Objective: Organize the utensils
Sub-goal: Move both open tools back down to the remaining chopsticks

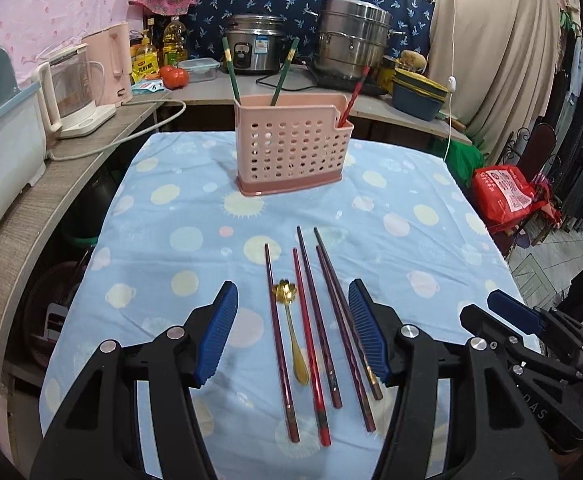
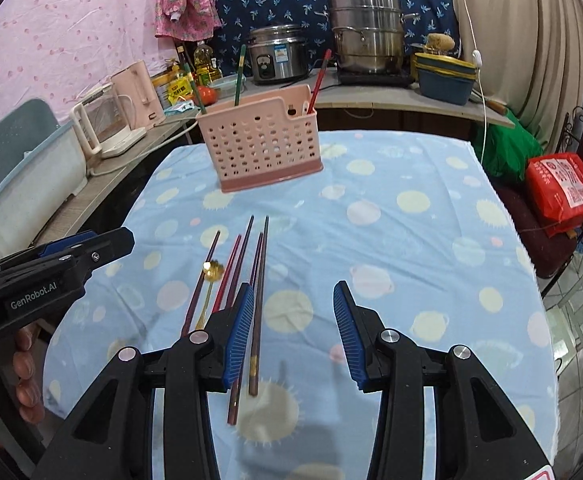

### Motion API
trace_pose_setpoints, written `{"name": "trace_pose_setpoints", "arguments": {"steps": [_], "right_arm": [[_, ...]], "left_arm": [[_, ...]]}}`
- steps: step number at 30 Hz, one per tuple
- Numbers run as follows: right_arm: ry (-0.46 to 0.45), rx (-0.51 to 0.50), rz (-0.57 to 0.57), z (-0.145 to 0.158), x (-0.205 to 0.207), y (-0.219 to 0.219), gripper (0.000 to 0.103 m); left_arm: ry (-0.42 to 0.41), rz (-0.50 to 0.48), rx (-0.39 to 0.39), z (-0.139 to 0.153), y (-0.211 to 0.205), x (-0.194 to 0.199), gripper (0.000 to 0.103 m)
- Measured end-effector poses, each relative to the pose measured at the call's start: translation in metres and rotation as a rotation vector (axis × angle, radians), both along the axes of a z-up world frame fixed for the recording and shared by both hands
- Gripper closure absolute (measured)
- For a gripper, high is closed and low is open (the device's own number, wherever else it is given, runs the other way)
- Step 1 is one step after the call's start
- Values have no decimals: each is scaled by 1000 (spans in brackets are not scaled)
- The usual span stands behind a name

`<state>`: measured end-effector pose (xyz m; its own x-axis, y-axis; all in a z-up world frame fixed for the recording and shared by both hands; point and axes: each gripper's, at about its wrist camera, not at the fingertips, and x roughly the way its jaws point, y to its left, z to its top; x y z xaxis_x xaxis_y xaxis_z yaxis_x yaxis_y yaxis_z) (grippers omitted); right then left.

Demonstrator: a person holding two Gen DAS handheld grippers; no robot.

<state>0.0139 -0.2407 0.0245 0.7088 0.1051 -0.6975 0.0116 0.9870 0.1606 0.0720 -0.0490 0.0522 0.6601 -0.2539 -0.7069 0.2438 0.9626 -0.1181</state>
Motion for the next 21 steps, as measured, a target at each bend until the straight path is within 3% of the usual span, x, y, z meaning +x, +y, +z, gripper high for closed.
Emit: {"name": "trace_pose_setpoints", "arguments": {"steps": [17,21], "right_arm": [[140,-18,70,-73,-19,39,65],[161,-18,80,-84,-11,43,76]], "left_arm": [[160,19,58,-80,23,-38,50],[183,14,61,-91,23,-39,51]]}}
